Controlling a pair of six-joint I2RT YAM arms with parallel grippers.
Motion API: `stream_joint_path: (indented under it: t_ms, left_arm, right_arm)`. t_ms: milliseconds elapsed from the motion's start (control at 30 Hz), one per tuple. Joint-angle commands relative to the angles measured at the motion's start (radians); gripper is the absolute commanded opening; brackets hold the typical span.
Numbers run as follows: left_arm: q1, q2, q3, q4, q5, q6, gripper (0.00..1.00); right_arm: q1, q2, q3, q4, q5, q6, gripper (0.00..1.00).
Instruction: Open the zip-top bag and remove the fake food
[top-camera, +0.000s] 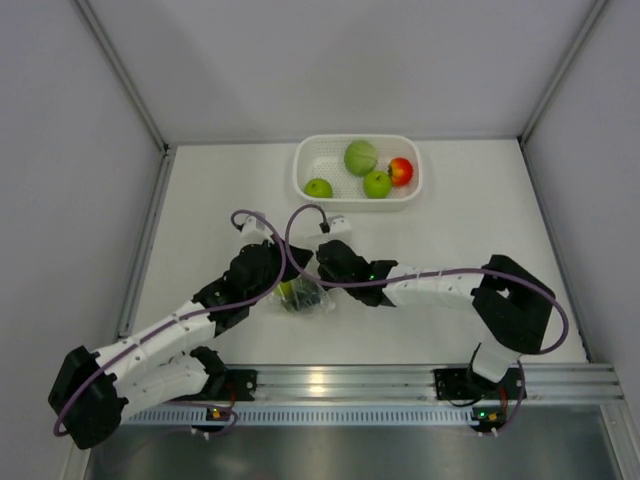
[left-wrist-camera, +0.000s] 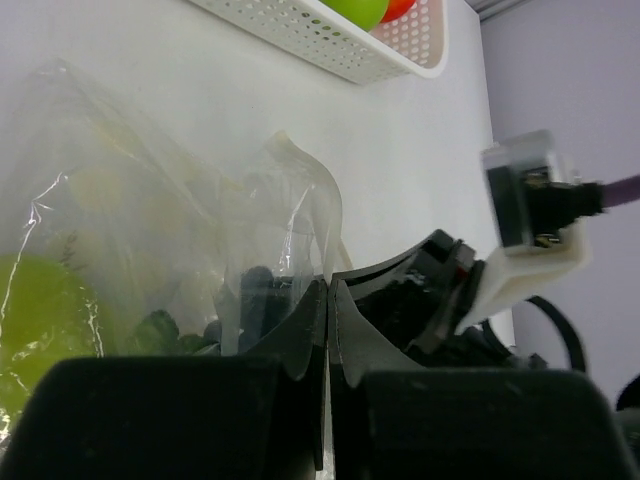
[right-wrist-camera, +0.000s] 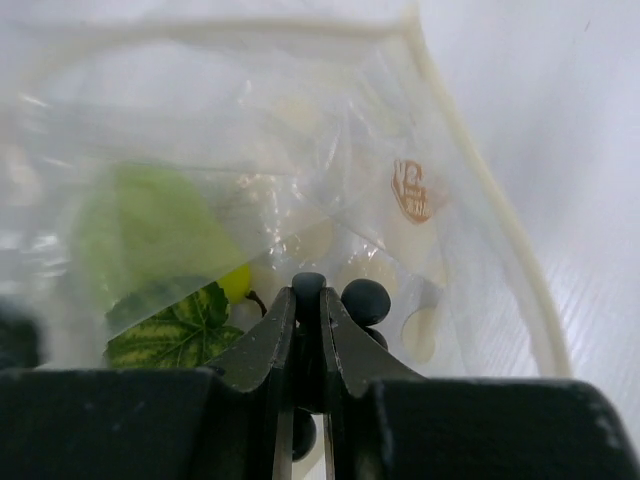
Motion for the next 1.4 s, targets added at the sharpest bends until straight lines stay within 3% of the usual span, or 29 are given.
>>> stream_joint_path:
  t_ms: [0, 333, 900, 1367]
  left_arm:
    - [-0.003, -0.021, 0.006, 0.048, 0.021, 0.003, 0.0]
    - [-0.003, -0.064, 0.009, 0.031, 0.021, 0.015, 0.0]
    - [-0.003, -0.061, 0.002, 0.025, 0.013, 0.003, 0.0]
    - [-0.003, -0.078, -0.017, 0.025, -0.004, -0.014, 0.0]
  right_arm:
    - [0.022, -0.113, -0.005, 0.105, 0.056, -0.098, 0.0]
    - [0.022, -0.291, 0.002, 0.099, 0.113, -0.256, 0.0]
    - [-0.008, -0.494, 0.168, -0.105, 0.182, -0.416, 0.0]
    - [-0.272, -0.483, 0.369, -0.188, 0.059, -0.475, 0.0]
